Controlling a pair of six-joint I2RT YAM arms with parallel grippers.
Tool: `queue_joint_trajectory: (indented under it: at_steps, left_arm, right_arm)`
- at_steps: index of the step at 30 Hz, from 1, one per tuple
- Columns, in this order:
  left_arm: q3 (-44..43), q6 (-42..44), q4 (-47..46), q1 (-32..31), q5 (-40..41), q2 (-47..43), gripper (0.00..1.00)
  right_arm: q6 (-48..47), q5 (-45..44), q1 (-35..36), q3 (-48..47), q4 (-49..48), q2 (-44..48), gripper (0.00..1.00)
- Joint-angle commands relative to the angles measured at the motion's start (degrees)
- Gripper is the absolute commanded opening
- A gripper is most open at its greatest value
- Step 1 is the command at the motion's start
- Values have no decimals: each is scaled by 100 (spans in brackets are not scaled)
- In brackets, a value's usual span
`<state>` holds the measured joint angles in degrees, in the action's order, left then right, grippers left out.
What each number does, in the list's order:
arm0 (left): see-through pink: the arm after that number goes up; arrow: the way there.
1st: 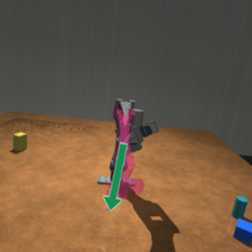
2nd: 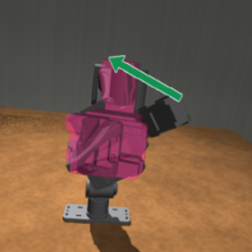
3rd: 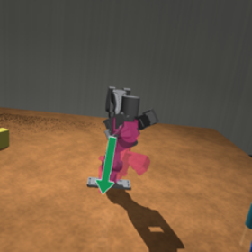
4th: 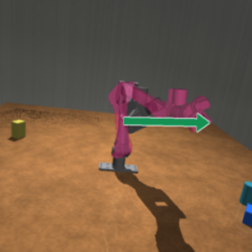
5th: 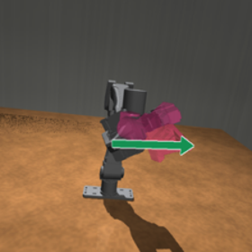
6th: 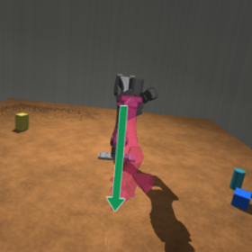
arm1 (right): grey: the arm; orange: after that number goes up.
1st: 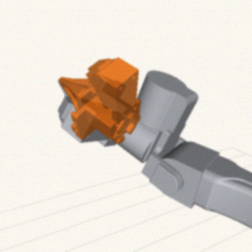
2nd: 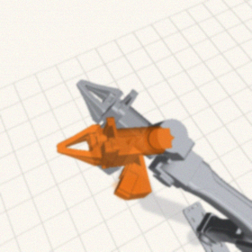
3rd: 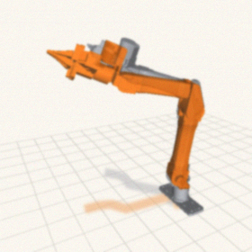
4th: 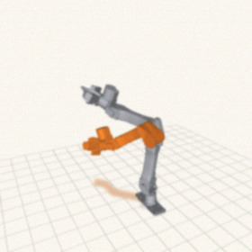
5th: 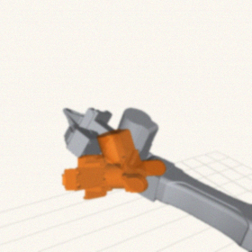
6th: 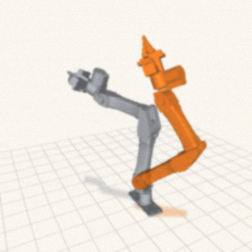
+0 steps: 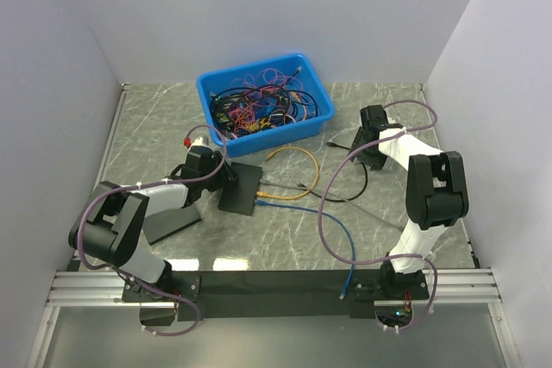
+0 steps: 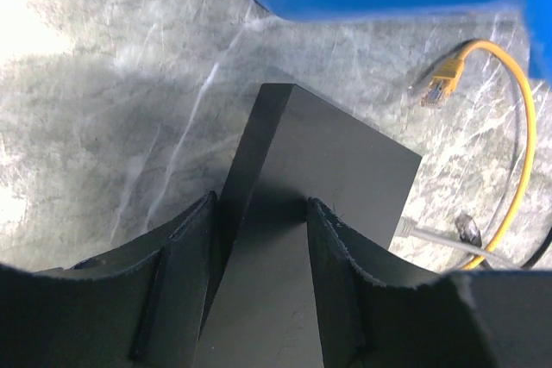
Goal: Insert the plug into the switch port
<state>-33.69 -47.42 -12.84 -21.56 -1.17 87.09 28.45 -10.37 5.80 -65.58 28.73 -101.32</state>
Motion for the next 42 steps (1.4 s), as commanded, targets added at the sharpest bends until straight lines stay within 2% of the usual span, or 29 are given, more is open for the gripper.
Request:
queue_joint_trajectory:
  at_steps: [1, 11, 14, 16, 18, 21, 26, 34, 42]
  left_arm:
    - [161, 66, 291, -59, -261, -122, 51]
    - [188, 119, 405, -59, -226, -315, 51]
    - [188, 119, 396, -59, -235, -298, 51]
    - [188, 119, 388, -50, -270, -280, 51]
    - [188, 119, 396, -50, -261, -289, 51]
    - [196, 128, 414, -50, -208, -324, 51]
    - [170, 119, 431, -50, -217, -307, 51]
    - [56, 84, 476, -59, -226, -350, 51]
    - [-76, 92, 730, -59, -68, -640, 51]
  right_arm:
    - [-58, 245, 44, -148, -78, -151, 68]
    - [-111, 149, -79, -254, 62, -503, 57]
    - [-129, 298, -79, -227, 1, -547, 46]
    - [-146, 325, -88, -227, 19, -573, 34]
    - [-164, 369, -79, -192, -8, -547, 14]
    - [-164, 369, -79, -183, -43, -538, 0]
    - [-146, 46, 8, -244, -52, -345, 0]
    - [-6, -922, 79, -543, 176, 823, 0]
    - [-67, -1863, 0, -1299, 598, 1852, 0]
